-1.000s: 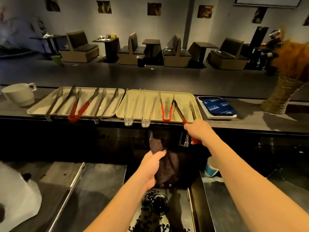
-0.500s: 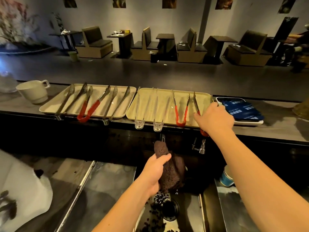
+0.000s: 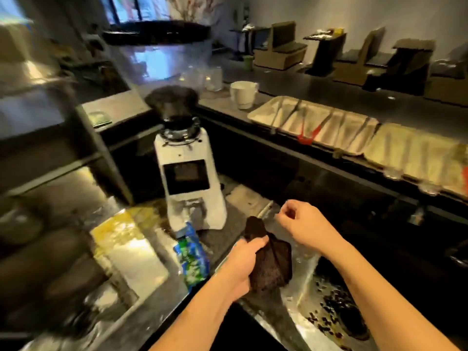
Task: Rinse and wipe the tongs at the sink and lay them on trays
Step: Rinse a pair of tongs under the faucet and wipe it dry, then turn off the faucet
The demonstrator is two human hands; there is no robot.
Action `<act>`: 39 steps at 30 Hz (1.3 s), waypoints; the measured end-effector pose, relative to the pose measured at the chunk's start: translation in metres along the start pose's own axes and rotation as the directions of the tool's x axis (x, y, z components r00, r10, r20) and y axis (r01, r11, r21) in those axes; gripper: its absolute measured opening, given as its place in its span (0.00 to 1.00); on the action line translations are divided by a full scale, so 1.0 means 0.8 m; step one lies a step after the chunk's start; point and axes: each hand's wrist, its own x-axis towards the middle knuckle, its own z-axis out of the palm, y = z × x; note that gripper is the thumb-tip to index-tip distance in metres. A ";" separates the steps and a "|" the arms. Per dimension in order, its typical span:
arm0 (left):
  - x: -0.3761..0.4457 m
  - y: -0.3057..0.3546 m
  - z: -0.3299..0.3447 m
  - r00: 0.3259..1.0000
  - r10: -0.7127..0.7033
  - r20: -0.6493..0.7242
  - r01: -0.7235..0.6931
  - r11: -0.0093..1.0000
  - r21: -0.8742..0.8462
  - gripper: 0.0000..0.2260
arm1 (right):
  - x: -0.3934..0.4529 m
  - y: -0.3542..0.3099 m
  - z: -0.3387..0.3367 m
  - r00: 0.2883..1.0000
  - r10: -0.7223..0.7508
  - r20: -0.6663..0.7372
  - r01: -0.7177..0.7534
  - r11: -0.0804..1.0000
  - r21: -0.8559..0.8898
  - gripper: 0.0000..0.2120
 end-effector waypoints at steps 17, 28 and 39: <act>-0.220 -0.026 -0.555 0.759 0.145 -0.635 -0.404 0.869 -0.285 0.12 | -0.099 -0.432 0.462 0.672 -0.510 0.537 0.357 0.858 0.369 0.08; -0.272 -0.035 -0.762 0.482 0.192 -0.855 -0.124 0.981 0.150 0.12 | -0.119 -0.641 0.627 0.546 -0.657 0.520 0.586 0.743 0.324 0.25; -0.246 0.062 -0.886 0.342 0.198 -0.918 0.352 0.879 0.321 0.21 | -0.079 -0.663 0.677 0.349 -0.709 0.612 0.547 0.685 0.481 0.11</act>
